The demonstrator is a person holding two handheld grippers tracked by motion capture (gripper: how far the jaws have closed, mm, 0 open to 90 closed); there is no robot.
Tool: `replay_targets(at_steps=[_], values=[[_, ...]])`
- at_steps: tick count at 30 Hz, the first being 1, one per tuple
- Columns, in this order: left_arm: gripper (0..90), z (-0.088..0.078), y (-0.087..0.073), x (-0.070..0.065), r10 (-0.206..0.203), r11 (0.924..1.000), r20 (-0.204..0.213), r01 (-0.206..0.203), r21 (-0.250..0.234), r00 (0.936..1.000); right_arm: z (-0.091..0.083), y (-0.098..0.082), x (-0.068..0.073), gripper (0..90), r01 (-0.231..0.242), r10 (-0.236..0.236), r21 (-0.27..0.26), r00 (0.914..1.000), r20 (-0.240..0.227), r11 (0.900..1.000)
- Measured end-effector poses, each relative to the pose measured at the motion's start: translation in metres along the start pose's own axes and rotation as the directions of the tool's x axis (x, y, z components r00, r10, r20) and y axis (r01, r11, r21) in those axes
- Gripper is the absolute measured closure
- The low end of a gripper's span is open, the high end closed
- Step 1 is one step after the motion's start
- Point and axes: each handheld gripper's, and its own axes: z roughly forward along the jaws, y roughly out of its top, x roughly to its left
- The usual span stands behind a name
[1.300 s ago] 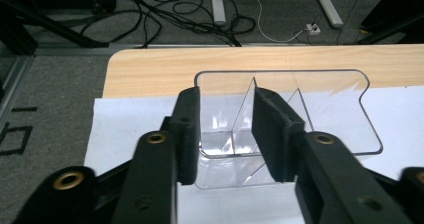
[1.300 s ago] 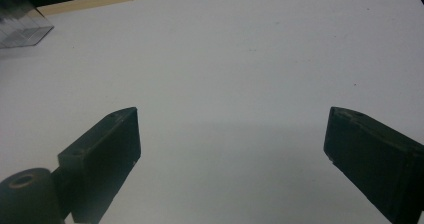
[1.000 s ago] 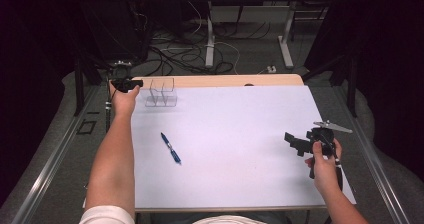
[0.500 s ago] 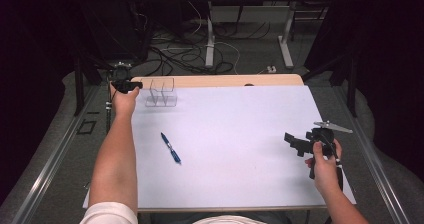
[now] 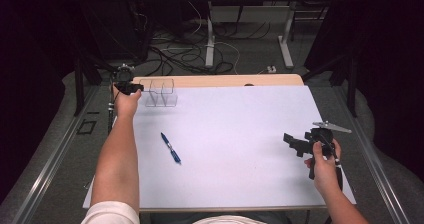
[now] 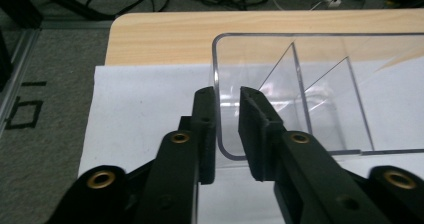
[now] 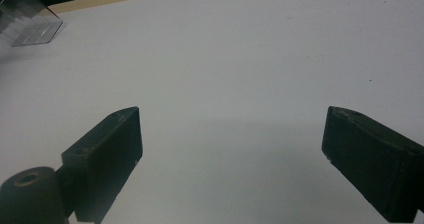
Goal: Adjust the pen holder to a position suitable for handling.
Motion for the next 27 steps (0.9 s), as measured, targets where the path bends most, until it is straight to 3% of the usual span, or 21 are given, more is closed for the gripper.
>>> replay_targets(at_steps=[4, 11, 17, 23, 27], values=[[87.0, -0.002, 0.000, -0.002, -0.017, 0.9998, -0.026, 0.017, 0.007, 0.9995, 0.000, 0.000, 0.000, 9.0, -0.002, 0.002, 0.002, 1.0000, 0.000, 1.000], [88.5, -0.004, -0.001, -0.006, -0.035, 0.9993, -0.055, 0.036, 0.013, 0.9979, 0.000, 0.000, 0.000, 9.0, 0.008, -0.009, 0.022, 0.9999, 0.007, 1.000], [88.6, -0.008, 0.000, -0.010, -0.040, 0.9988, -0.051, 0.041, 0.025, 0.9979, 0.002, -0.001, 0.000, 9.0, 0.007, -0.007, 0.008, 1.0000, -0.003, 1.000], [88.8, -0.010, -0.002, -0.021, -0.076, 0.9953, -0.029, 0.077, 0.058, 0.9967, 0.002, -0.001, 0.001, 9.0, 0.001, -0.001, 0.012, 1.0000, 0.001, 1.000], [88.7, -0.014, -0.008, -0.030, -0.064, 0.9967, -0.021, 0.065, 0.049, 0.9977, 0.003, -0.001, 0.002, 9.0, 0.003, -0.003, 0.012, 1.0000, -0.001, 1.000]])
